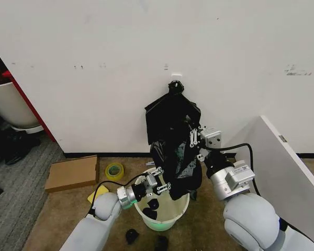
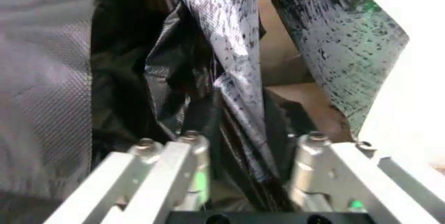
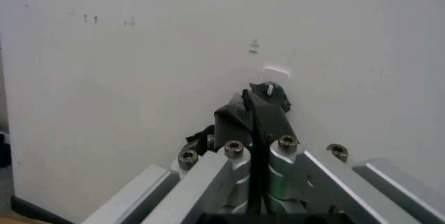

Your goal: Place the garbage bag over the trash bin.

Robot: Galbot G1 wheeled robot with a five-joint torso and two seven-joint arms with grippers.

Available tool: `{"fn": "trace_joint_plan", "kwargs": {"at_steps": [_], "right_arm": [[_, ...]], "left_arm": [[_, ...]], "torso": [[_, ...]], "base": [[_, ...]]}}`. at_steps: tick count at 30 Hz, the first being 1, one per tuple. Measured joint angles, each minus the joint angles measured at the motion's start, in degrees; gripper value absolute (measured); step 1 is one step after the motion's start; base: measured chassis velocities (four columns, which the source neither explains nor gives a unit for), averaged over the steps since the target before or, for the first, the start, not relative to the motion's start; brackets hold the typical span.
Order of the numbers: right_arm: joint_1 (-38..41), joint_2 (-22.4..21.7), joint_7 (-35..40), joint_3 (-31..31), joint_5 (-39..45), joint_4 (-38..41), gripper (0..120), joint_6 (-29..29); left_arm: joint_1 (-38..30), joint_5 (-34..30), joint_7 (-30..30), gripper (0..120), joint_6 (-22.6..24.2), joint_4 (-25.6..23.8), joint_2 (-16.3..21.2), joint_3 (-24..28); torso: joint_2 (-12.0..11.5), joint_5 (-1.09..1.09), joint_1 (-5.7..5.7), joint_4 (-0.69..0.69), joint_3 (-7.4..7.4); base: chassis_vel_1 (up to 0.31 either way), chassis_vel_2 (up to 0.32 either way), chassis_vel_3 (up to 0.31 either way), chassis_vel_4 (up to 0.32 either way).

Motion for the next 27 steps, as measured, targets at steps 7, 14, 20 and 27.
{"fn": "trace_joint_plan", "kwargs": {"at_steps": [7, 14, 20, 27], "right_arm": [[-0.2, 0.0, -1.5, -0.4, -0.3, 0.1, 0, 0.9], [-0.5, -0.2, -3.3, -0.5, -2.1, -1.2, 0, 2.1], [0.6, -0.2, -4.6, 0.2, -0.6, -6.1, 0, 5.8], [1.5, 1.2, -8.2, 0.4, 0.6, -12.8, 16, 14.3]], "left_arm": [[1.0, -3.6, 0.2, 0, 0.9, -0.7, 0.8, -1.9], [4.3, -9.6, 0.5, 0, 2.5, -4.6, 1.3, -5.3], [8.3, -22.0, 1.7, 0, 6.3, -12.7, 4.0, -8.3], [10.5, -31.8, 0.1, 0, 8.5, -17.6, 6.6, -10.1]], "torso": [[0.0, 0.00, 0.00, 0.00, 0.00], [0.0, -0.01, 0.00, -0.01, -0.01], [0.0, -0.01, 0.00, 0.00, -0.01], [0.0, 0.01, 0.00, 0.01, 0.00]], "base": [[0.000, 0.000, 0.000, 0.000], [0.000, 0.000, 0.000, 0.000], [0.000, 0.000, 0.000, 0.000], [0.000, 0.000, 0.000, 0.000]]}}
